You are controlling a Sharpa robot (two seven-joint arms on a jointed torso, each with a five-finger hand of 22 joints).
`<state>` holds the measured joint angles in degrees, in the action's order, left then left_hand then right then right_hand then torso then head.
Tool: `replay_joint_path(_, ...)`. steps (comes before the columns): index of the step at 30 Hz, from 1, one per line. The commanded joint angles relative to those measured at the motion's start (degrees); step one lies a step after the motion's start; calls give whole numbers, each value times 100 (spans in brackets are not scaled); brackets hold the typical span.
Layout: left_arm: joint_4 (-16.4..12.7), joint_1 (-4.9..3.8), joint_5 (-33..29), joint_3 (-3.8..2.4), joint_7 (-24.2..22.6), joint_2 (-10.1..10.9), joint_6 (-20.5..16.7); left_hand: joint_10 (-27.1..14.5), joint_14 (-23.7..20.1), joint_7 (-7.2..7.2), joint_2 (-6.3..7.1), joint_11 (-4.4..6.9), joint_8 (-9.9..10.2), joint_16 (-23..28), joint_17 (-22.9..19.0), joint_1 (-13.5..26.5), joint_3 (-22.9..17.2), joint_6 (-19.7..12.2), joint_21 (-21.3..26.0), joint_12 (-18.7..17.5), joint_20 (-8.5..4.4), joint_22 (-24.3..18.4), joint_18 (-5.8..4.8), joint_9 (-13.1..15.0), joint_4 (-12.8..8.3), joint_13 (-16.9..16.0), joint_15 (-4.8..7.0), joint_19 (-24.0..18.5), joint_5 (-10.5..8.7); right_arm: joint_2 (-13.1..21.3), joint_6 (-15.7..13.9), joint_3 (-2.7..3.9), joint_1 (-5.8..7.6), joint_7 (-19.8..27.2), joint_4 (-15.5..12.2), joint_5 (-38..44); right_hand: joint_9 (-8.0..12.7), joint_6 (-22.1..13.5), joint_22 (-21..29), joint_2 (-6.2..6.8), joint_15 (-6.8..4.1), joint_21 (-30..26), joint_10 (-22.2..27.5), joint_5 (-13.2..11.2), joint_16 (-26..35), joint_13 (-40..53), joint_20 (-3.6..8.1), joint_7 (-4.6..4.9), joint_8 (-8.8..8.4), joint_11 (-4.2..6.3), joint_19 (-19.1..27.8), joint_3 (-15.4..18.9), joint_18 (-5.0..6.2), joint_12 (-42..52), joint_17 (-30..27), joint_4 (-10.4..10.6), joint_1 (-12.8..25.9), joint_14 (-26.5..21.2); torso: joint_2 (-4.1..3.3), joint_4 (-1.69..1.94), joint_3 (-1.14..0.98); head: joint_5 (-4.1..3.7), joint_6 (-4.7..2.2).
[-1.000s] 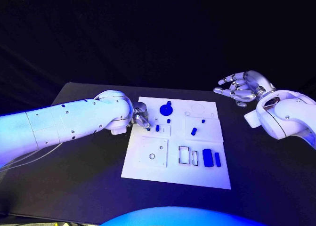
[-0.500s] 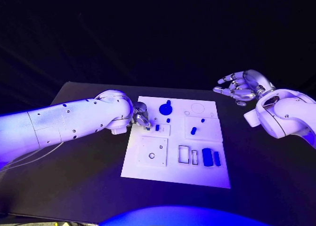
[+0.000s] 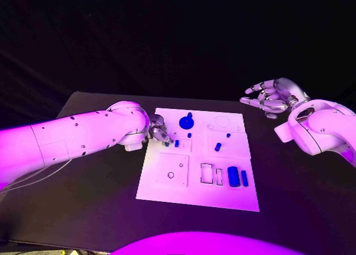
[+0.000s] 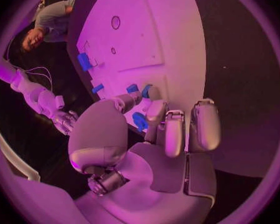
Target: Assemble the parts on the task board
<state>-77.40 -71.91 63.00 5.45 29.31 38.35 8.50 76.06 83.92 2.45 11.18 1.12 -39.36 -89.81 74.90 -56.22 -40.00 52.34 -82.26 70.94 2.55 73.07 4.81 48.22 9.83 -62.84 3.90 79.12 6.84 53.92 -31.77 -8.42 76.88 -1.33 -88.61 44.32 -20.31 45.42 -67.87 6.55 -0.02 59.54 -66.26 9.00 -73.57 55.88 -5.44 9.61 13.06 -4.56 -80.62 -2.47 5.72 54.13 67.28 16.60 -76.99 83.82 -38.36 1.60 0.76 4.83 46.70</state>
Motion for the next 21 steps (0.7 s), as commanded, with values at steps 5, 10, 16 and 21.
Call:
replay_joint_path(5,32,33,-104,23,-37,-14,53,-51,608,43,40,-10,44,-19,1510,49,601,4,40,-34,-21,-9,-94,-50,321,5,22,9,-9,-1,74,1,-6,76,0,14,9,-35,5,-17,-40,-33,14,37,20,-15,18,-17,32,25,-6,13,35,-30,-2,7,31,25,5,-2,-1,-1,-14)
replay_joint_path(10,47,33,-102,22,-37,6,31,-51,608,46,43,-13,48,-19,1510,27,801,4,42,-31,-20,-8,-94,-65,456,-1,21,12,-7,6,74,1,-7,72,-2,13,9,-35,5,-17,-40,-33,14,37,20,-15,18,-17,32,25,-6,13,35,-30,-2,7,31,25,3,-3,0,-6,-24)
replay_joint_path(16,19,33,-100,1,-39,49,-46,-63,608,45,41,-14,49,-19,1510,9,854,2,47,-45,-20,-15,-93,-69,492,17,20,7,-3,12,71,1,-9,70,-3,13,11,-39,13,-19,-40,-44,11,37,24,-15,18,-16,35,24,-7,19,36,-25,-1,9,49,26,0,-6,1,-13,-35)
replay_joint_path(21,-69,34,-226,-62,-57,126,-221,-125,608,57,39,-23,56,-19,1510,-29,947,-33,69,-108,-17,-54,-84,-74,560,100,14,-21,3,10,62,1,-14,66,-2,14,12,-41,17,-23,-40,-49,12,38,32,-19,18,-16,37,24,-9,21,36,-28,-8,11,60,25,-1,-7,6,-29,-37)
